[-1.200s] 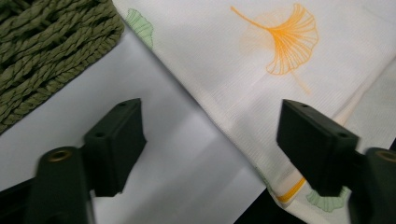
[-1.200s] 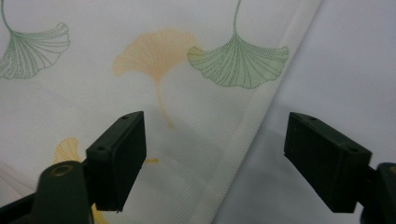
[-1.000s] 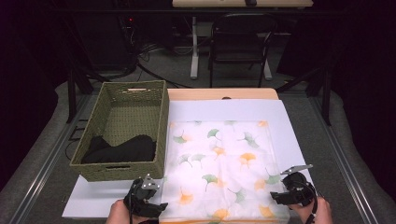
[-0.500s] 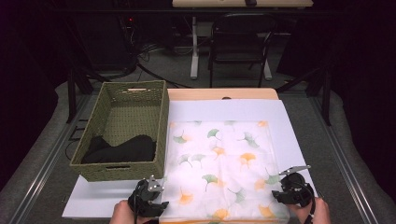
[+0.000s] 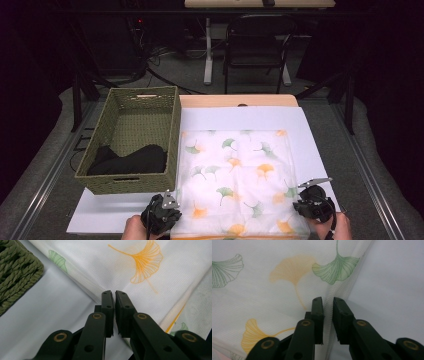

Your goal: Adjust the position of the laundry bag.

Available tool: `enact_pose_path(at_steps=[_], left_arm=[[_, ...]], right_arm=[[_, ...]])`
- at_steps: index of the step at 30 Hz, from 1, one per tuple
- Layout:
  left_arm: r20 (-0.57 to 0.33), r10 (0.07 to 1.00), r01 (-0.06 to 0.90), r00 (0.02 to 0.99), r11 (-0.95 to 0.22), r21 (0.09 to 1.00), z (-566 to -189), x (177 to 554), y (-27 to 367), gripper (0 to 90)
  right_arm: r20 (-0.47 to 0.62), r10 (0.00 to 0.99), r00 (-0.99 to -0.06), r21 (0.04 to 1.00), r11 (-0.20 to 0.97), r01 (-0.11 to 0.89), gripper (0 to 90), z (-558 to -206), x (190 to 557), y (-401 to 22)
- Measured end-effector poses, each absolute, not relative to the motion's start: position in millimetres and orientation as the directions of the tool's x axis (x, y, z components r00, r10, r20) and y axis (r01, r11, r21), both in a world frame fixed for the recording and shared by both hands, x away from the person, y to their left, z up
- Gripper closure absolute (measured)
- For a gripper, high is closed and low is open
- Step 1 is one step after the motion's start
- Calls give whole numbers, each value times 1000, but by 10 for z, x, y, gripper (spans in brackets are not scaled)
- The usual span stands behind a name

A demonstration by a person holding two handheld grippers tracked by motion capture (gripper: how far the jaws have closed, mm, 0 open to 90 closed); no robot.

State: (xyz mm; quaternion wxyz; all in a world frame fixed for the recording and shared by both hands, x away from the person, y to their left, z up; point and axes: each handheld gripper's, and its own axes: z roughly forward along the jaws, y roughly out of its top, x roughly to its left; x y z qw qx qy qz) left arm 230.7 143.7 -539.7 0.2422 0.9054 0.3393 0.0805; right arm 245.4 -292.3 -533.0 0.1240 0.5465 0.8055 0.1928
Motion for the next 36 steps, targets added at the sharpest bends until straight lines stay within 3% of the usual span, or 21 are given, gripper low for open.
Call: enact_pose_path(at_steps=[10,36], left_arm=[[-50,652,587,756,-642,493,-5392,2347,1461,884],[-22,708,608,706,-589,532,-5401,2511,1423,880]], right_arm=[[29,927,-374,447,322,834,873,-5323,2475,-2929],[-21,937,-349,473,317,822,876,-5313,2781,-2908]])
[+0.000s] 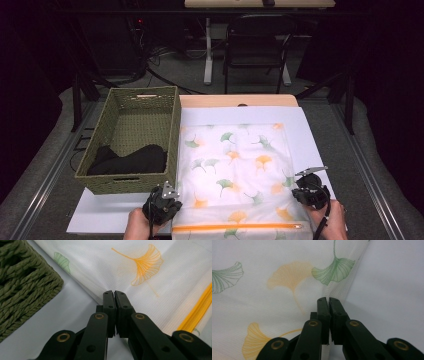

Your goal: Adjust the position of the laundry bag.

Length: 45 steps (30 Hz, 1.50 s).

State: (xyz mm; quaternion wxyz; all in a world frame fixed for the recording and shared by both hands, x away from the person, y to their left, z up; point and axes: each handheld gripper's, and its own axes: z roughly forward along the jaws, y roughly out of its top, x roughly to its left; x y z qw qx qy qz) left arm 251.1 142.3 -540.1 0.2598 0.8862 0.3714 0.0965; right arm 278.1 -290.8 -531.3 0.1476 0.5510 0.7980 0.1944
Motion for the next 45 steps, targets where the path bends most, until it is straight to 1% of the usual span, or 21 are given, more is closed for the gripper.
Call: enact_pose_path(at_steps=[9,13,15,16,17,20,21,23,25,27,28,29,30,31,33,35,38,40,43,44,45], left_arm=[[6,721,605,692,-585,540,-5406,2565,1393,878],[1,726,611,687,-579,540,-5414,2595,1389,874],[-2,725,611,689,-580,539,-5411,2597,1394,862],[-7,724,613,690,-579,537,-5399,2597,1410,843],[-19,721,614,693,-575,541,-5390,2598,1422,813],[-40,717,612,696,-562,557,-5330,2576,1469,656],[-32,719,608,694,-562,561,-5306,2560,1490,593],[-44,716,608,697,-558,566,-5272,2518,1532,518],[-58,714,614,698,-553,563,-5245,2473,1572,407],[-69,711,616,700,-552,563,-5226,2428,1595,322],[-73,707,618,703,-557,555,-5219,2405,1592,283],[-72,707,617,704,-559,554,-5216,2386,1584,217],[-75,701,616,709,-565,549,-5214,2368,1571,178],[-80,696,616,713,-569,545,-5218,2352,1554,149],[-89,682,613,726,-582,534,-5226,2331,1530,110],[-103,675,619,731,-591,518,-5253,2317,1501,48],[-137,661,630,738,-602,490,-5283,2304,1473,1],[-158,653,635,741,-603,483,-5304,2288,1458,0],[-147,647,628,748,-619,471,-5315,2264,1442,0],[-146,646,628,749,-623,466,-5321,2262,1439,3],[-138,648,626,749,-626,465,-5322,2261,1442,32]], right_arm=[[-44,939,-342,478,321,818,875,-5319,2863,-2888],[-52,936,-347,476,329,816,874,-5328,2898,-2884],[-48,935,-350,474,330,816,856,-5335,2896,-2886],[-46,935,-351,474,329,817,820,-5334,2893,-2889],[-42,933,-357,481,332,811,764,-5333,2892,-2903],[-29,938,-346,482,316,817,571,-5328,2883,-2912],[-24,937,-350,481,317,817,530,-5327,2877,-2917],[-17,934,-356,477,320,818,416,-5319,2856,-2923],[4,930,-367,480,320,817,333,-5309,2828,-2932],[16,927,-375,475,323,819,213,-5301,2798,-2939],[15,928,-373,476,322,819,184,-5297,2781,-2943],[22,925,-380,479,324,816,162,-5297,2765,-2949],[24,924,-382,478,325,816,140,-5293,2747,-2957],[25,924,-381,477,324,817,142,-5286,2727,-2965],[35,924,-380,472,320,821,113,-5281,2689,-2971],[45,922,-385,467,321,824,65,-5276,2650,-2980],[65,921,-384,465,312,828,32,-5266,2602,-2988],[83,921,-380,450,305,839,19,-5267,2577,-2993],[98,918,-384,434,308,847,18,-5277,2548,-2997],[96,920,-379,430,305,849,48,-5275,2539,-3000],[94,921,-379,433,305,848,104,-5273,2534,-3004]])
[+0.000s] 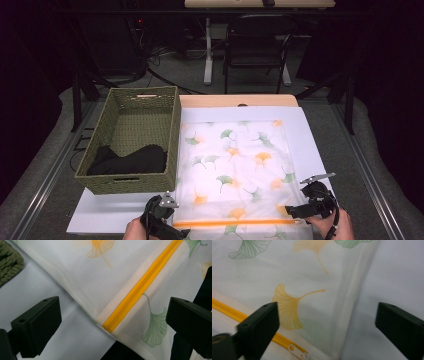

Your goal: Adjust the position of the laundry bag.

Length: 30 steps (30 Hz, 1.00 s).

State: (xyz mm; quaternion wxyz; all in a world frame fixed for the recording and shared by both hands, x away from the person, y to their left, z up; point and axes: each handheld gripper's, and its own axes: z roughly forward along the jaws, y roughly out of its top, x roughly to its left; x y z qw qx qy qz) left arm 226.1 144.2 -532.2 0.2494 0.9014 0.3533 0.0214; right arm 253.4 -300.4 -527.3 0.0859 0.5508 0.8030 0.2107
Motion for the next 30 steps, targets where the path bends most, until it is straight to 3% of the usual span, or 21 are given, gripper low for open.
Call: enact_pose_path(at_steps=[2,5,13,25,30], left_arm=[[-135,650,626,748,-624,467,-5327,2265,1452,170],[-126,649,624,750,-631,461,-5342,2265,1449,289],[-49,655,602,754,-660,449,-5382,2242,1407,425],[-72,639,591,766,-655,472,-5377,2276,1423,657],[-84,643,597,761,-643,480,-5381,2298,1426,754]], right_arm=[[93,923,-373,430,301,851,169,-5275,2534,-3018],[87,931,-354,422,287,860,264,-5291,2536,-3021],[45,937,-346,414,297,860,482,-5313,2539,-3016],[6,933,-359,417,324,849,808,-5307,2520,-2953],[12,932,-362,422,323,847,875,-5310,2530,-2957]])
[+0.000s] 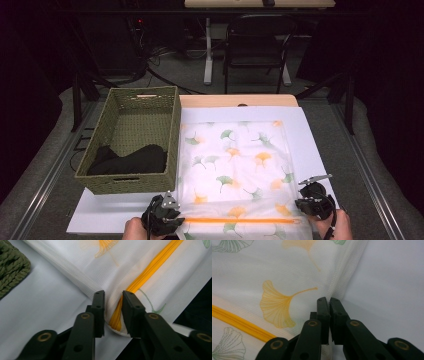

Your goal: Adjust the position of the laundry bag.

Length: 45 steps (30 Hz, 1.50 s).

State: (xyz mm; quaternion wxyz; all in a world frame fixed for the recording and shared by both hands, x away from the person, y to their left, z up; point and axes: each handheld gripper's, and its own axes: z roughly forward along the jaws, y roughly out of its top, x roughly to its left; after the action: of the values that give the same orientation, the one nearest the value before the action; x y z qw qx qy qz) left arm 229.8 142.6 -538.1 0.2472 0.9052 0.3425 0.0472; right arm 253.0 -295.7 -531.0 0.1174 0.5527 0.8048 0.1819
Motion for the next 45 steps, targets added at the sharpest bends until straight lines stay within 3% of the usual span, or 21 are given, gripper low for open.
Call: enact_pose_path(at_steps=[7,36,41,42,45], left_arm=[[-94,631,590,770,-647,484,-5379,2358,1422,824],[43,688,573,724,-635,518,-5388,2656,1335,803],[42,692,574,721,-630,523,-5341,2633,1347,647],[43,694,570,719,-623,536,-5293,2603,1358,608],[45,703,566,709,-607,558,-5217,2529,1389,472]], right_arm=[[2,933,-360,425,325,845,882,-5308,2561,-2938],[-75,933,-351,458,345,819,874,-5324,2877,-2842],[-59,938,-342,463,329,823,765,-5330,2873,-2878],[-50,939,-341,464,325,824,659,-5323,2865,-2906],[-20,939,-343,464,313,829,485,-5309,2845,-2946]])
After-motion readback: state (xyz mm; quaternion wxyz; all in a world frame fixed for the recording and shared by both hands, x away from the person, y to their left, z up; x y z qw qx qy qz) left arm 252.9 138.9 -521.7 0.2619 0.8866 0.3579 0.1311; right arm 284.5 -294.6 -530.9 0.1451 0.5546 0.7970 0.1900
